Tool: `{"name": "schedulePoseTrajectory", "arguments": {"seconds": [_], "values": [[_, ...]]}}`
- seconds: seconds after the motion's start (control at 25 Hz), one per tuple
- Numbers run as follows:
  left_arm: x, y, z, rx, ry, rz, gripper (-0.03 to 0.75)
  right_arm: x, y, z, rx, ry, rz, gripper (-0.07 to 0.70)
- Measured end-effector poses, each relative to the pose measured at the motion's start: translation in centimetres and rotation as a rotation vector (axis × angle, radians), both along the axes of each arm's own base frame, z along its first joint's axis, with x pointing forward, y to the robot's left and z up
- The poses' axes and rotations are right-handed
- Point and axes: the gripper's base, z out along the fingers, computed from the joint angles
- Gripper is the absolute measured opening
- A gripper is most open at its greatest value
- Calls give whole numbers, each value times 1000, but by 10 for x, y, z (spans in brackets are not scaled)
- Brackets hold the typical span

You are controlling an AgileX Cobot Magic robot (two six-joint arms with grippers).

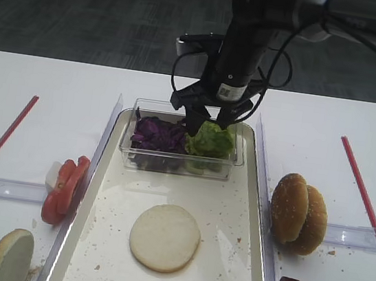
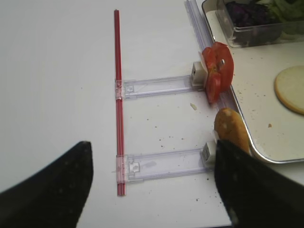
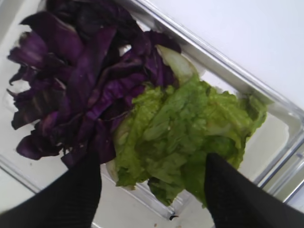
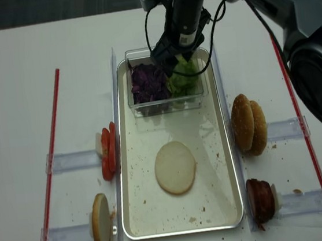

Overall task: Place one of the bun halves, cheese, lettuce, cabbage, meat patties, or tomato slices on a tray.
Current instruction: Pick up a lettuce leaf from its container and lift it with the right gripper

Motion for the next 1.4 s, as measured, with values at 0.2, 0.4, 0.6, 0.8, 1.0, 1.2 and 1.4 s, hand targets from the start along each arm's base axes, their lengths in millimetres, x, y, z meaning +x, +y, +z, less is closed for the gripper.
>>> {"name": "schedulePoseTrajectory", "arguments": {"seconds": [0.2,0.4,0.6,0.8,1.0,1.2,1.4], "values": [[0,0,0,0,0,0,491,2,0,-10,-16,23,-15,491],[0,0,0,0,0,0,491,3,1,-22,-32,45,-20,491],[0,0,0,0,0,0,491,5,2,-33,-42,61,-24,491],[0,0,0,0,0,0,491,6,2,-32,-40,48,-24,489],[0,0,0,0,0,0,491,8,1,-35,-54,45,-40,489],[0,0,0,0,0,0,491,9,1,-35,-53,32,-47,482],[0,0,0,0,0,0,491,10,1,-35,-54,25,-47,442]]}}
